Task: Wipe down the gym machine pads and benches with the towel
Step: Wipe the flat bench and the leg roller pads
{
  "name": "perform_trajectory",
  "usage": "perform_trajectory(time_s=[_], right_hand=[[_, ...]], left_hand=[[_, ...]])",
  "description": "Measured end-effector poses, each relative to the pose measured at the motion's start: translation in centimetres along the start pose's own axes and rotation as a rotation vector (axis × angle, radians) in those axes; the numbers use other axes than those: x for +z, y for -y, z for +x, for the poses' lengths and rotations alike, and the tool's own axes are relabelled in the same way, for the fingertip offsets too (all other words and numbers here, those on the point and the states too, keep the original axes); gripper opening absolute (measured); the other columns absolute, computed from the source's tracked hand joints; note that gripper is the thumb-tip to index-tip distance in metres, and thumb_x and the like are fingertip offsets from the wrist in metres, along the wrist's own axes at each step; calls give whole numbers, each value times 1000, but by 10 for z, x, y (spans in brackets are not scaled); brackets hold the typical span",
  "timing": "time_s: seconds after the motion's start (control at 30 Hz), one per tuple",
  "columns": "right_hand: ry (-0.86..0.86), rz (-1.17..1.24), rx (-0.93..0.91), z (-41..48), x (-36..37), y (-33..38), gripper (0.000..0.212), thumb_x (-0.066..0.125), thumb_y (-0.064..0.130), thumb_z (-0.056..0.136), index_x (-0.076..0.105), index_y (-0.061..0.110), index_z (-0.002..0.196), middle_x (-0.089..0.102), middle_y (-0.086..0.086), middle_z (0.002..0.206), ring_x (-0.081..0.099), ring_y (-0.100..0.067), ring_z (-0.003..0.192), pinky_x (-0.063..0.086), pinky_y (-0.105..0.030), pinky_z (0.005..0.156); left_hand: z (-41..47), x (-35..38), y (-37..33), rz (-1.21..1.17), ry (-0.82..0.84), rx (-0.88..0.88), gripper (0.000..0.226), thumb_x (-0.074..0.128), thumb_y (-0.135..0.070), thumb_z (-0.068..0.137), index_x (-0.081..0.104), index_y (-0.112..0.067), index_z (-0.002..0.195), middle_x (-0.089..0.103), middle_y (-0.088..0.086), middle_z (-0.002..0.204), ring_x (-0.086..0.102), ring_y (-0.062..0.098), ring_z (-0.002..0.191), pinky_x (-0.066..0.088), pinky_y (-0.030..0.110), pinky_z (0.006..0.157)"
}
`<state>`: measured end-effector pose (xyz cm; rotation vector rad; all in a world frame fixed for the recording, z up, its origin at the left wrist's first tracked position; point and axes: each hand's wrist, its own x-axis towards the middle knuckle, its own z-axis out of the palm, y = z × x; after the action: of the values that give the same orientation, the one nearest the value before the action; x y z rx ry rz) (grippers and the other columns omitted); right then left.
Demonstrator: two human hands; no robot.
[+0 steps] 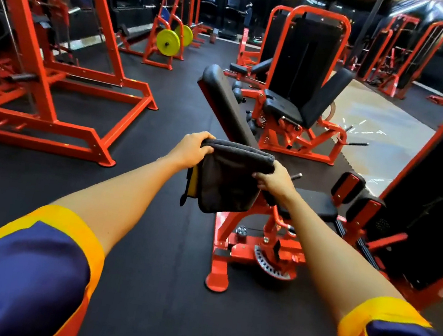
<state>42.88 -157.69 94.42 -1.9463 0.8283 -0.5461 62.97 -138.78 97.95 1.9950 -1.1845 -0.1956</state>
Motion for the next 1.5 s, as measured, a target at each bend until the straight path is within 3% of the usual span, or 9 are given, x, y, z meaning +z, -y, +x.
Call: perform_trajectory(time_s=[0.17,0.4,0.5,0.63,0.83,1.1,1.27,1.4,1.5], right_hand=[[-19,-8,-68,100,-11,19,23,73,18,94,64,20,115,65,4,89,59,-9,72,57,-34,64],[78,39,-84,216,-20,16,20,68,22,98,61,15,115,66,-4,103,65,-19,93,62,-39,74],[146,38,-106,272,-30,3,22,66,23,99,59,14,117,67,-10,116,66,-24,106,64,-44,78],[204,-25,-174,323,-41,-6,13,63,25,99,57,19,108,66,-6,104,65,-26,98,62,-50,79],[309,-131,-342,384,-42,18,9,63,28,97,58,27,104,67,0,107,62,-28,107,52,-53,93],[363,-145,-491,429,-11,54,16,58,27,91,56,40,100,70,6,108,63,-26,109,52,-46,93],[371,-194,-563,452,6,87,25,57,20,92,64,35,109,70,3,115,61,-23,107,47,-37,85],[312,-180,-619,469,16,118,25,52,11,92,65,22,111,67,-1,113,62,-26,106,47,-36,86],[279,-121,-667,482,27,137,26,53,10,92,67,17,113,61,-3,118,61,-27,111,44,-32,90]], left_hand=[[91,-6,17,36,-43,-74,23,69,-34,96,70,-18,113,71,1,107,63,19,97,44,30,80],[176,2,34,21,-78,-155,18,75,-48,89,72,-31,91,74,-1,91,69,21,88,54,41,75],[214,21,41,16,-82,-191,9,75,-39,91,71,-32,94,76,-2,95,72,21,93,58,46,85],[236,45,35,-28,-57,-276,18,65,-10,92,68,-18,107,76,9,102,67,18,85,56,48,87],[246,63,20,-52,-154,-400,28,59,-26,70,63,-25,98,75,11,93,60,14,74,45,34,70],[264,48,23,-178,-221,-582,17,54,-22,88,69,-28,86,66,8,88,58,24,80,46,43,74],[284,37,31,-208,-370,-605,15,51,-19,103,64,-16,110,64,9,95,58,22,82,47,35,69],[307,30,32,-254,-504,-617,33,46,-17,105,50,-15,138,63,9,100,58,21,81,51,31,64],[323,26,36,-222,-507,-623,49,45,-14,104,36,-25,151,55,4,77,51,15,64,49,37,63]])
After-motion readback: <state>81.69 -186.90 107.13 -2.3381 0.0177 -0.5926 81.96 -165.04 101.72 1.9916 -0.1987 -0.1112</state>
